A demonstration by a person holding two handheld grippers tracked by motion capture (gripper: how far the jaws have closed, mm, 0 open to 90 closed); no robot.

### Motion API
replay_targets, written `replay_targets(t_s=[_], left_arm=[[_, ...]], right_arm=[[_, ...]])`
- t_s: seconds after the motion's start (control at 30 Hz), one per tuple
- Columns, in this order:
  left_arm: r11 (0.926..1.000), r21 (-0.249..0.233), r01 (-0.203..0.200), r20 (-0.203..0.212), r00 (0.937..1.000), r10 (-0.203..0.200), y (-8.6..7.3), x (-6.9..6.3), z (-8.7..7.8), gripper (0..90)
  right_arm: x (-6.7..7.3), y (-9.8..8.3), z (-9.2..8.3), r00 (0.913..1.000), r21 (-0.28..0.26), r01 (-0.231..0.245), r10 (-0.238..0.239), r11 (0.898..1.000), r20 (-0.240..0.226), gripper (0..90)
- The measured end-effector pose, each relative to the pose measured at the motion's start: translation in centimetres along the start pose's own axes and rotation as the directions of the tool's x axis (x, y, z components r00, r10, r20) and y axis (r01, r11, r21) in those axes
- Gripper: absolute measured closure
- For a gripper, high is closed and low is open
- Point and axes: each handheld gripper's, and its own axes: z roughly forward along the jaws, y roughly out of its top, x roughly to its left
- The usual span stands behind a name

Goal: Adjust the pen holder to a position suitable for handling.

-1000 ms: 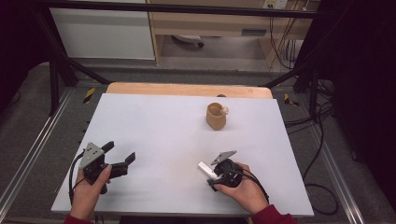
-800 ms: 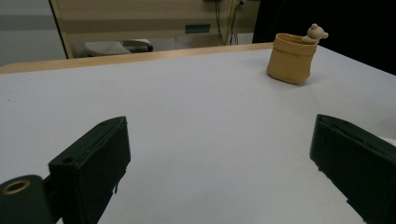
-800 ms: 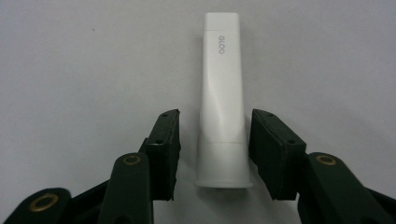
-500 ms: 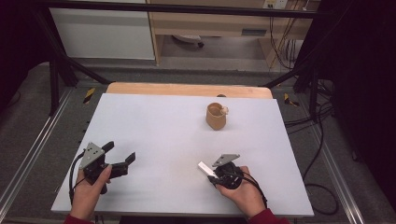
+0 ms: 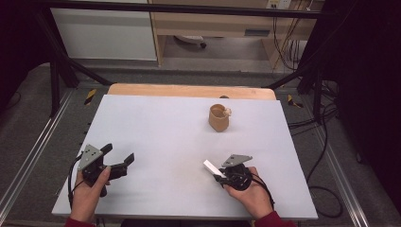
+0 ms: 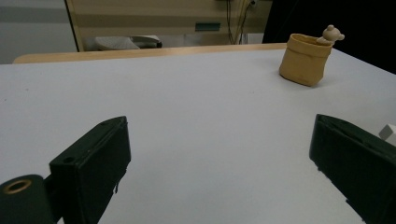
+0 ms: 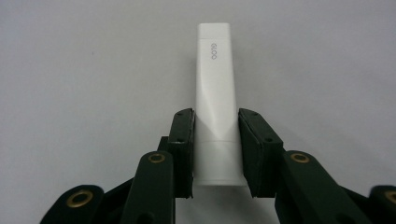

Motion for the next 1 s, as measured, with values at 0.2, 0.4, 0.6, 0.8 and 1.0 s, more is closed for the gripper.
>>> replay_targets(t_s=[0.2,0.4,0.6,0.8,1.0], left_arm=[[0.9993,-0.022,0.031,0.000,0.9995,-0.031,0.1,0.8,-0.3,5.4],[0.9992,-0.034,0.022,0.015,0.9997,-0.022,0.2,0.5,-0.3,5.0],[0.9992,-0.023,0.032,0.010,0.9994,-0.032,0.1,0.6,-0.2,5.4],[0.9993,-0.028,0.023,0.020,0.9996,-0.022,0.2,0.1,-0.3,5.3],[0.9988,-0.037,0.030,0.067,0.9974,-0.028,0.4,-0.9,-0.1,5.2]], right_arm=[[-0.7,-0.1,-0.7,0.9992,-0.076,-0.024,0.026,0.997,0.029,67.3],[-0.9,0.2,-1.2,0.9983,-0.158,-0.028,0.035,0.987,0.047,67.4],[-0.9,0.5,-1.9,0.9973,-0.247,-0.015,0.033,0.969,0.066,67.4],[-1.1,0.9,-2.1,0.9965,-0.301,-0.029,0.051,0.953,0.066,67.3],[-0.6,1.5,-1.8,0.9978,-0.317,0.001,0.020,0.949,0.063,67.3]])
